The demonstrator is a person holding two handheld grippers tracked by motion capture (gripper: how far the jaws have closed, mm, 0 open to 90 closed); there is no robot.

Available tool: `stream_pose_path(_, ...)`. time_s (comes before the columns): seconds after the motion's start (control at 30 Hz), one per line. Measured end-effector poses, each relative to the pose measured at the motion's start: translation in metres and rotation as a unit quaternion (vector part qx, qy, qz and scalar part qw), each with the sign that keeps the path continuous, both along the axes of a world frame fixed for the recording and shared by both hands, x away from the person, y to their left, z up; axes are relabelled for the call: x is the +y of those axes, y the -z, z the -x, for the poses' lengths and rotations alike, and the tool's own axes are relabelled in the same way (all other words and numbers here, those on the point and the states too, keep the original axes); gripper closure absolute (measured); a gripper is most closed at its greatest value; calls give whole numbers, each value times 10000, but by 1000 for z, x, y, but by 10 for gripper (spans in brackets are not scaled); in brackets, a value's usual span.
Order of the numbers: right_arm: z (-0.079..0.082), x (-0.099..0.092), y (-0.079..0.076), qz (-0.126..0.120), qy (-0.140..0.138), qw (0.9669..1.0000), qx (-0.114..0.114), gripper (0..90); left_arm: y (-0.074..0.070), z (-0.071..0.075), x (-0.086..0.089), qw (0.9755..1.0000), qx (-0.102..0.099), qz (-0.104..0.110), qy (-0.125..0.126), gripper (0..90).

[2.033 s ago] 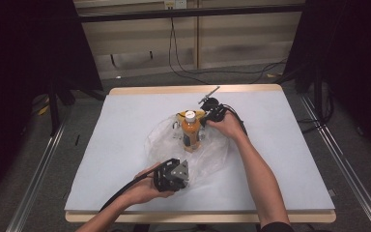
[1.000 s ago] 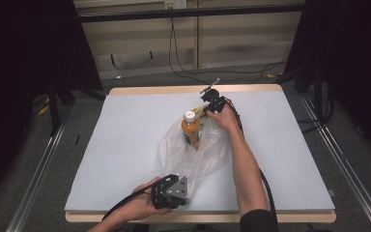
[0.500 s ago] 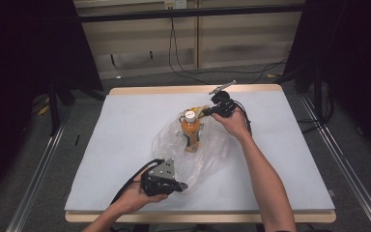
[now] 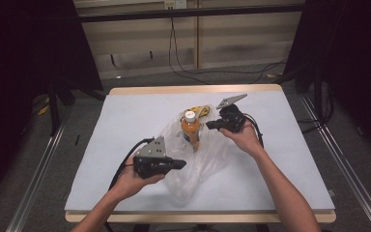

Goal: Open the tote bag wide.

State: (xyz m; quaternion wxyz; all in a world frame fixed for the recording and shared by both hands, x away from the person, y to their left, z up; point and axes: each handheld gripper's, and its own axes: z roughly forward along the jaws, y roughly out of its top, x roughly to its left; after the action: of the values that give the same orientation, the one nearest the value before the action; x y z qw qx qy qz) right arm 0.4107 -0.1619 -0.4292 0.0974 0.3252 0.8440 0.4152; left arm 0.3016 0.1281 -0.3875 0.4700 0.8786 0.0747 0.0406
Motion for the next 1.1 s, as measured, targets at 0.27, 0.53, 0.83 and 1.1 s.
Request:
stream_pose_path(0.27, 17, 11, 20, 208, -325, 9991, 185, 900, 55, -53, -10, 9932, 227, -988, -572, 900)
stream_pose_path(0.53, 23, 3, 39, 402, -257, 9983, 321, 900, 86, -76, 20, 9834, 528, -1272, -1181, 900)
stream_pose_path(0.83, 27, -11, 53, 415, -232, 9979, 431, 900, 88, -85, 34, 9806, 552, -1167, -1472, 900)
stream_pose_path(1.1, 44, -27, 51, 597, -303, 9972, 324, 900, 89, -86, 36, 9791, 579, -1133, -1588, 900)
